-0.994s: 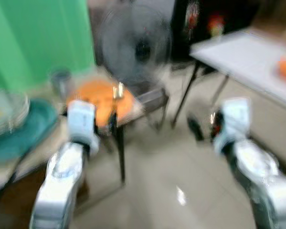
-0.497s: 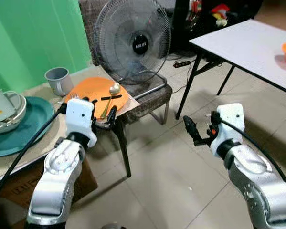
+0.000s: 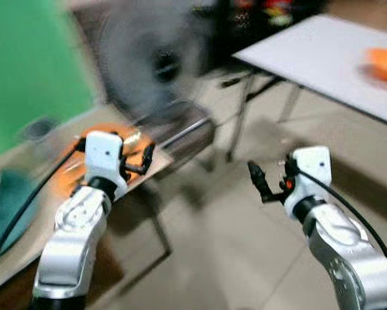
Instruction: Setting the table
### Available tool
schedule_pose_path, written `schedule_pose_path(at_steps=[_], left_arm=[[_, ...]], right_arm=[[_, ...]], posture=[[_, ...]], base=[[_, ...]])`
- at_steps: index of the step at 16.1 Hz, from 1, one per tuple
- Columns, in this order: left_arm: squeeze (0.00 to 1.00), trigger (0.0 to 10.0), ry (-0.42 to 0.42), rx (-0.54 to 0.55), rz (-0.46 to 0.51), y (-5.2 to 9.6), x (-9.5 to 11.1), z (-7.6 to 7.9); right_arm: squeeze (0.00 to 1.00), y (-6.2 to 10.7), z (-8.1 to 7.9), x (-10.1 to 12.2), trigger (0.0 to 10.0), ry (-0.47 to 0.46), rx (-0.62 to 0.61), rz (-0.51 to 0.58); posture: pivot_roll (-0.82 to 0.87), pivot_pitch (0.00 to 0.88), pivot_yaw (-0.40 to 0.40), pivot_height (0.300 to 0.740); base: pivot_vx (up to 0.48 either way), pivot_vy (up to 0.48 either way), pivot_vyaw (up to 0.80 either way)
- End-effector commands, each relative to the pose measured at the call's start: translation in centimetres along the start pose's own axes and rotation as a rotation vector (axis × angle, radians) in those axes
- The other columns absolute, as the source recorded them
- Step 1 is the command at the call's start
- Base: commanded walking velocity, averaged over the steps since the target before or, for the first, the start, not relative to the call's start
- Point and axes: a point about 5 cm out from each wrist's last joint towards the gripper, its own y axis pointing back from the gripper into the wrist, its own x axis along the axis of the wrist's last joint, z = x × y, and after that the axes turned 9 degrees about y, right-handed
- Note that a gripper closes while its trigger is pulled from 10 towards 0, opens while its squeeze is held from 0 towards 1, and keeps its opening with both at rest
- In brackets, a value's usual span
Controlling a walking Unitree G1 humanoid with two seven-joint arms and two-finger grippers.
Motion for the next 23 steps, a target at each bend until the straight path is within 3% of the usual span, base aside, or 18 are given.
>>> schedule_pose_path(at_steps=[1,4,10,12,13,14,15,16,19,20,21,22,23], left_arm=[[0.00,10.0,-0.005,-0.015,-0.005,0.2,-0.1,0.1],[0.00,10.0,-0.014,-0.028,-0.027,0.4,-0.4,0.0],[0.00,10.0,-0.036,0.017,-0.093,1.7,-0.4,-1.8],[0.00,10.0,-0.087,0.016,-0.152,1.7,-0.4,-2.9],[0.08,10.0,-0.078,-0.005,-0.172,1.7,-0.1,-3.1],[0.25,10.0,-0.068,-0.014,-0.183,1.7,0.1,-3.2],[1.00,10.0,-0.064,-0.034,-0.196,1.6,0.3,-3.2],[1.00,10.0,-0.050,-0.037,-0.200,1.5,0.3,-3.3],[1.00,10.0,-0.075,-0.070,-0.334,1.7,-1.6,-3.6],[0.93,10.0,-0.090,-0.090,-0.360,1.8,-2.1,-3.6],[0.36,10.0,-0.090,-0.085,-0.393,1.7,-2.5,-3.8],[0.19,10.0,-0.096,-0.081,-0.443,1.5,-3.0,-4.2],[0.08,10.0,-0.091,-0.065,-0.476,1.1,-3.3,-4.9]], right_arm=[[0.00,0.0,0.1,0.5,10.0,0.007,0.000,0.026],[0.00,0.0,-0.1,0.6,10.0,0.024,0.029,0.017],[0.00,0.5,-1.2,1.0,10.0,0.028,0.223,0.035],[0.00,0.7,-1.6,1.1,10.0,0.046,0.296,0.027],[0.00,0.9,-1.6,1.1,10.0,0.055,0.318,0.017],[0.00,1.0,-1.5,1.0,10.0,0.061,0.328,0.012],[0.00,1.2,-1.5,0.9,10.0,0.079,0.348,0.002],[0.00,1.3,-1.5,0.7,10.0,0.097,0.369,-0.009],[0.00,1.9,-1.8,-1.1,10.0,0.162,0.458,-0.105],[0.00,2.1,-1.9,-1.2,10.0,0.162,0.466,-0.117],[0.00,2.2,-2.0,-1.0,10.0,0.159,0.472,-0.119],[0.00,2.5,-2.2,-0.7,10.0,0.152,0.493,-0.117],[0.00,2.8,-2.3,-0.2,10.0,0.153,0.516,-0.102]], posture=[[-0.06,0.000,0.048,0.740],[-0.06,0.000,0.040,0.740],[-0.05,0.000,0.033,0.740],[-0.05,0.000,0.043,0.740],[-0.05,0.000,0.048,0.740],[-0.05,0.000,0.050,0.740],[-0.05,0.000,0.052,0.740],[-0.05,0.000,0.051,0.740],[-0.05,0.000,0.061,0.740],[-0.06,0.000,0.064,0.740],[-0.07,0.000,0.068,0.740],[-0.08,0.000,0.080,0.740],[-0.09,0.000,0.089,0.740]], base=[[0.454,0.000,0.00],[0.274,0.000,0.00],[0.000,0.000,0.00],[0.000,0.000,0.00],[0.000,0.000,0.00],[0.000,0.000,0.00],[0.000,0.000,0.00],[0.000,0.000,0.00],[0.000,0.000,0.00],[0.000,0.000,0.00],[0.000,0.000,0.00],[0.000,0.000,0.00],[0.000,0.000,0.00]])
